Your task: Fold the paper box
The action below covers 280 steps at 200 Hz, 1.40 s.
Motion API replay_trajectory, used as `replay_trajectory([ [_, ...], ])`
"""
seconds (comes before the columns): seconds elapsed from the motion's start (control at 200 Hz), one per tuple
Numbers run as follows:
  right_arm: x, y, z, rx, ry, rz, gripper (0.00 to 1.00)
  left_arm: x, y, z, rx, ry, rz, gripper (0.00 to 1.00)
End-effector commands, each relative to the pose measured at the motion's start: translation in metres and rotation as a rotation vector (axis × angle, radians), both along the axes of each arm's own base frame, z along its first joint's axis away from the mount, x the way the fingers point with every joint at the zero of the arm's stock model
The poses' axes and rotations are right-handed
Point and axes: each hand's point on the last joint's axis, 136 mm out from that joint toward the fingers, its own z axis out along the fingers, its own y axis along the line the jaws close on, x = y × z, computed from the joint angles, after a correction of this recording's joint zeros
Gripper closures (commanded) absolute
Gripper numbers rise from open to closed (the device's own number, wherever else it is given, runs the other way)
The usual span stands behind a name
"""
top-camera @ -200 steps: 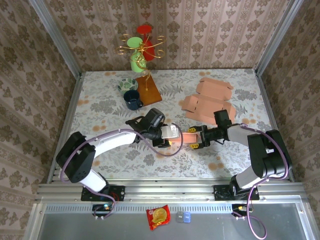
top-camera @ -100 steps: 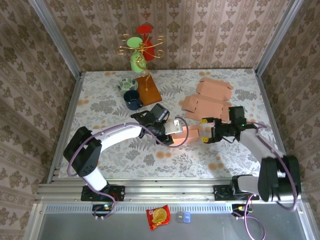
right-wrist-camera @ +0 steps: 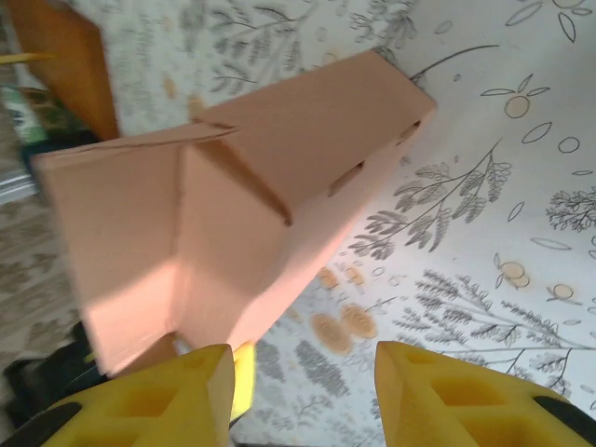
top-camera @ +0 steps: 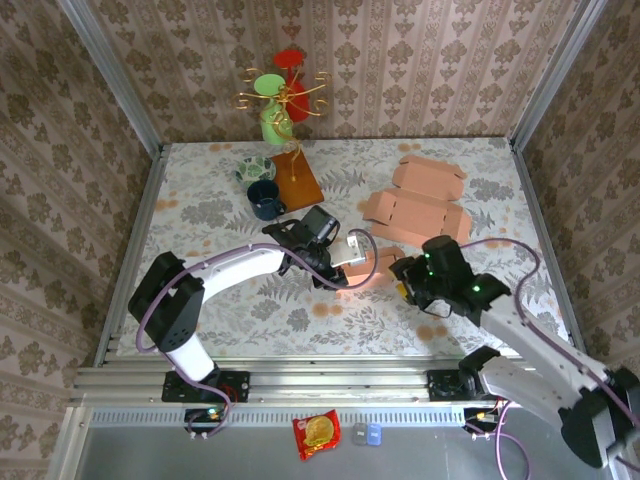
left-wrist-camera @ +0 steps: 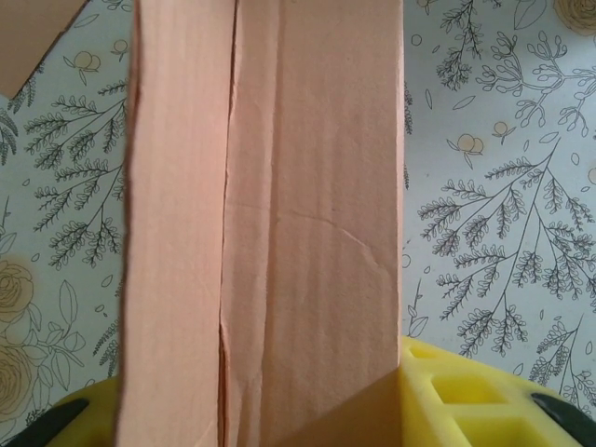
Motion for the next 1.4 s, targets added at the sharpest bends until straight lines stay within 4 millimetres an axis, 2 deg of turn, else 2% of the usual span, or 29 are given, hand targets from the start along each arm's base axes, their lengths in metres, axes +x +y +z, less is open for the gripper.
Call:
replay_trajectory([
  [0.0, 0.026, 0.007, 0.019, -0.026, -0.089, -0.013, 0.55, 0.002, 0.004, 0.000, 0.025, 0.027, 0.031, 0.60],
  [0.165, 0.036, 0.017, 0.003, -0.008, -0.064, -0.026, 0.55, 0.003, 0.003, 0.002, 0.021, 0.023, 0.036, 0.59],
  [0.34, 0.043, 0.021, 0.000, -0.022, -0.075, -0.018, 0.58, 0.004, 0.002, 0.004, 0.014, 0.017, 0.039, 0.59],
  [0.625, 0.031, 0.019, -0.027, -0.050, 0.025, -0.009, 0.71, 0.003, 0.000, 0.003, 0.014, 0.013, 0.036, 0.57],
  [0.845, 0.026, 0.022, -0.035, -0.062, 0.089, 0.010, 0.76, 0.002, 0.000, 0.003, 0.014, 0.010, 0.033, 0.56],
  [1.105, 0.024, 0.022, -0.031, -0.086, 0.109, 0.028, 0.79, 0.002, 0.002, 0.003, 0.013, 0.002, 0.033, 0.56],
  [1.24, 0.026, 0.025, -0.026, -0.085, 0.092, 0.056, 0.73, 0.000, 0.002, 0.004, 0.006, 0.010, 0.030, 0.62],
  [1.395, 0.034, 0.026, 0.007, -0.141, -0.014, 0.149, 0.64, 0.000, 0.005, 0.005, 0.004, 0.010, 0.024, 0.67],
])
